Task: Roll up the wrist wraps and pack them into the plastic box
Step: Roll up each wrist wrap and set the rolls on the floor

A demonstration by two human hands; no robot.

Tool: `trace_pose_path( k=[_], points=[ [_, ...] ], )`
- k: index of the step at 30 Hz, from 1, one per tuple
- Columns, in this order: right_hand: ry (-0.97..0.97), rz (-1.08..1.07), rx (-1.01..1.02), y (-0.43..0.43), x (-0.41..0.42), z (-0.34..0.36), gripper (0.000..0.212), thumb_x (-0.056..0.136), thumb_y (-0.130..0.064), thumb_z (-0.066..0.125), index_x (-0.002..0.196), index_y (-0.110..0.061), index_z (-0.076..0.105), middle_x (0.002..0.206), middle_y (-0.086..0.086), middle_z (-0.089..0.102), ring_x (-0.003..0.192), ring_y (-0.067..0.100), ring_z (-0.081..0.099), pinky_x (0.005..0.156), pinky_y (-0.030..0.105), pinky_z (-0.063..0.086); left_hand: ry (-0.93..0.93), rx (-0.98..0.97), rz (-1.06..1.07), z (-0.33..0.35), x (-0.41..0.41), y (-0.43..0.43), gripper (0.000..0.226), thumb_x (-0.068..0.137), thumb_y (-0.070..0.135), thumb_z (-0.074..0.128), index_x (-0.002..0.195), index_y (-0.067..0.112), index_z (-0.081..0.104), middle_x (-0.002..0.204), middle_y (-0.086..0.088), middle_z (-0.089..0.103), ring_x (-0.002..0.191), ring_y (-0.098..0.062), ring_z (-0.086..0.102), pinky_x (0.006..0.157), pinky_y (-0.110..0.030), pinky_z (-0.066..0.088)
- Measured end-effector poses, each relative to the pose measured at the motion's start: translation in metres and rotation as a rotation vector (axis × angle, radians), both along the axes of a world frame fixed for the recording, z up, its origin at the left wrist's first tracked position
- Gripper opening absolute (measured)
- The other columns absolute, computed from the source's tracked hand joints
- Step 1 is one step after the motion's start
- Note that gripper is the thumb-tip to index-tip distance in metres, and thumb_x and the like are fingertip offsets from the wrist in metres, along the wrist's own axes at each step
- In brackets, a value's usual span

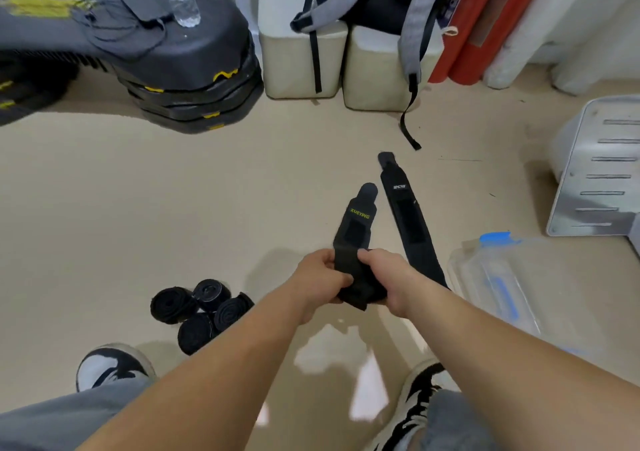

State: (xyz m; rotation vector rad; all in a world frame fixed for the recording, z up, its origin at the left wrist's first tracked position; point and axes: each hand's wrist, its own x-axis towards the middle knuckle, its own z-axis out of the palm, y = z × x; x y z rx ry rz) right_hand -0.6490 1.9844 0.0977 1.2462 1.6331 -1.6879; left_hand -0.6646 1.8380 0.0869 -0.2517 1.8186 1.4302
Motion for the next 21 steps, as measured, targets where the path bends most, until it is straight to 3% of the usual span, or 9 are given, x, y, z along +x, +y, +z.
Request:
trace_pose_path(
  k=[3, 6, 9, 13, 17, 19, 21],
  points=[
    [0.098, 0.089, -0.007, -0.011, -0.012, 0.049, 0.026, 0.097, -0.009, 0.063, 0.122, -0.006, 0.063, 0.114, 0.02, 0.075, 0.098, 0.035, 0.075, 0.082, 0.046, 0.064, 0.081, 0.007, 0.063, 0.052, -0.002, -0.019, 0.02, 0.098, 0.004, 0.066, 0.117, 0.013, 0.066, 0.11, -0.01, 0.076, 0.097, -0.025, 0.075, 0.075, -0.034, 0.063],
    [0.2, 0.222, 0.009, -0.022, -0.015, 0.098, 0.029, 0.089, 0.006, 0.057, 0.117, 0.003, 0.064, 0.116, 0.024, 0.073, 0.094, 0.035, 0.07, 0.094, 0.05, 0.059, 0.157, -0.003, 0.081, 0.103, 0.004, -0.04, 0.009, 0.1, 0.014, 0.069, 0.104, 0.01, 0.062, 0.095, -0.011, 0.075, 0.073, -0.02, 0.074, 0.065, -0.032, 0.061],
    [0.315, 0.262, -0.016, -0.035, -0.008, 0.15, 0.03, 0.087, 0.012, 0.05, 0.112, 0.001, 0.062, 0.107, 0.021, 0.066, 0.091, 0.036, 0.068, 0.082, 0.043, 0.061, 0.257, -0.02, 0.091, 0.152, 0.015, -0.059, 0.023, 0.102, 0.023, 0.069, 0.093, 0.012, 0.051, 0.085, -0.014, 0.071, 0.065, -0.021, 0.07, 0.054, -0.03, 0.057],
    [0.426, 0.293, -0.129, -0.053, 0.006, 0.206, 0.042, 0.086, 0.011, 0.046, 0.126, 0.007, 0.06, 0.116, 0.027, 0.07, 0.089, 0.036, 0.073, 0.062, 0.034, 0.06, 0.435, -0.075, 0.058, 0.215, 0.036, -0.09, 0.03, 0.108, 0.036, 0.057, 0.091, 0.011, 0.054, 0.083, -0.01, 0.071, 0.068, -0.021, 0.069, 0.061, -0.034, 0.054],
    [0.512, 0.24, -0.243, -0.069, 0.018, 0.243, 0.032, 0.084, 0.007, 0.047, 0.113, 0.001, 0.059, 0.109, 0.023, 0.068, 0.089, 0.038, 0.07, 0.065, 0.039, 0.06, 0.763, -0.295, 0.066, 0.255, 0.049, -0.123, 0.01, 0.103, 0.024, 0.059, 0.112, 0.019, 0.062, 0.11, 0.004, 0.067, 0.085, -0.017, 0.07, 0.078, -0.034, 0.057],
    [0.523, 0.24, -0.257, -0.078, 0.021, 0.253, 0.028, 0.081, 0.002, 0.047, 0.106, -0.004, 0.057, 0.102, 0.019, 0.066, 0.084, 0.036, 0.067, 0.064, 0.039, 0.057, 0.954, -0.369, 0.008, 0.263, 0.051, -0.133, 0.038, 0.096, 0.016, 0.066, 0.13, 0.03, 0.059, 0.125, 0.013, 0.058, 0.086, -0.01, 0.068, 0.081, -0.029, 0.055],
    [0.506, 0.257, -0.25, -0.09, 0.021, 0.259, 0.024, 0.079, -0.002, 0.044, 0.099, -0.005, 0.056, 0.091, 0.017, 0.062, 0.07, 0.031, 0.059, 0.06, 0.036, 0.053, 1.091, -0.351, -0.081, 0.266, 0.051, -0.135, 0.048, 0.093, 0.014, 0.069, 0.136, 0.032, 0.061, 0.129, 0.017, 0.056, 0.087, -0.006, 0.066, 0.081, -0.023, 0.052]
  ],
)
